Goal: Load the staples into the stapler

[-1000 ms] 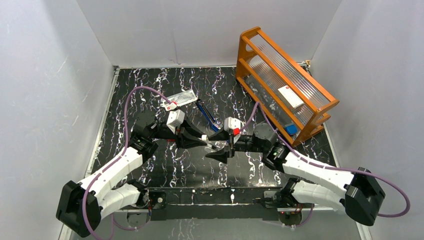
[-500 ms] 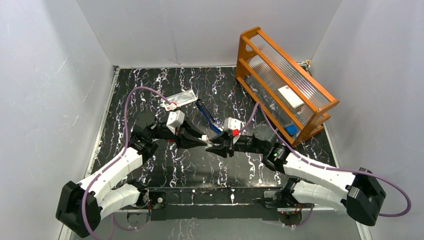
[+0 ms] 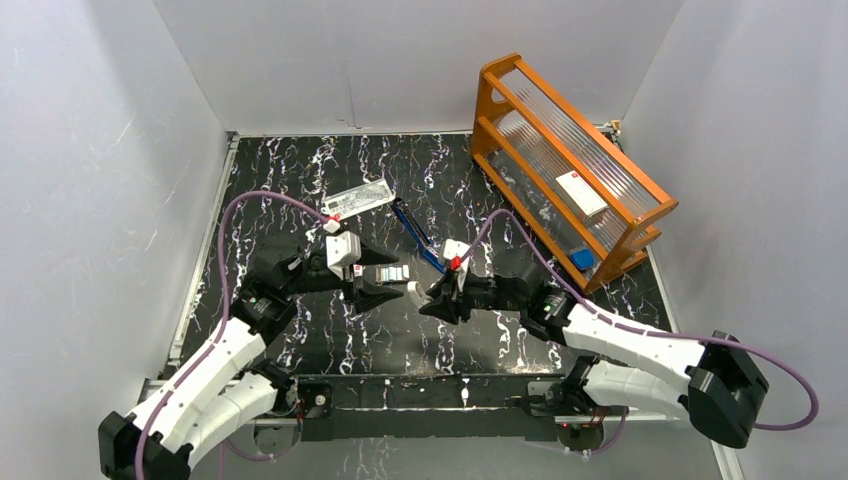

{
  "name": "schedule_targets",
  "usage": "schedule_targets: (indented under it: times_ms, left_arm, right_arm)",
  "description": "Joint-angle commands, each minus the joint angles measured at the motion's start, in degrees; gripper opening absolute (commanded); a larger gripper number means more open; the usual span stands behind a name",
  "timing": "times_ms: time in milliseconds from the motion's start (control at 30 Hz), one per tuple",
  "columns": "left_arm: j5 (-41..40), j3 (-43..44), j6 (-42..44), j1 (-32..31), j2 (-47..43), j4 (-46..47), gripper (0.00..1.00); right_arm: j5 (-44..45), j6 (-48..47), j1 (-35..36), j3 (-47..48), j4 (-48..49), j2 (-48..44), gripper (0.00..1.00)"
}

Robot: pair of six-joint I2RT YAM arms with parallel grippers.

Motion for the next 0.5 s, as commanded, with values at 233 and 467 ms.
schedule_targets:
  times_ms: [233,467]
  left_arm:
    - [-40.6,3.7,-1.0,0.5,-9.8,-11.3,0.68]
    - [-71.9,5.7,-6.7,0.5,-13.4,-15.1,0.75]
  right_arm:
    - [11.0,-3.3,2.9,10.2,-12.8,19.2,0.22]
    - [14.0,-3.8,7.9,21.4,-15.4,34.2,0.22]
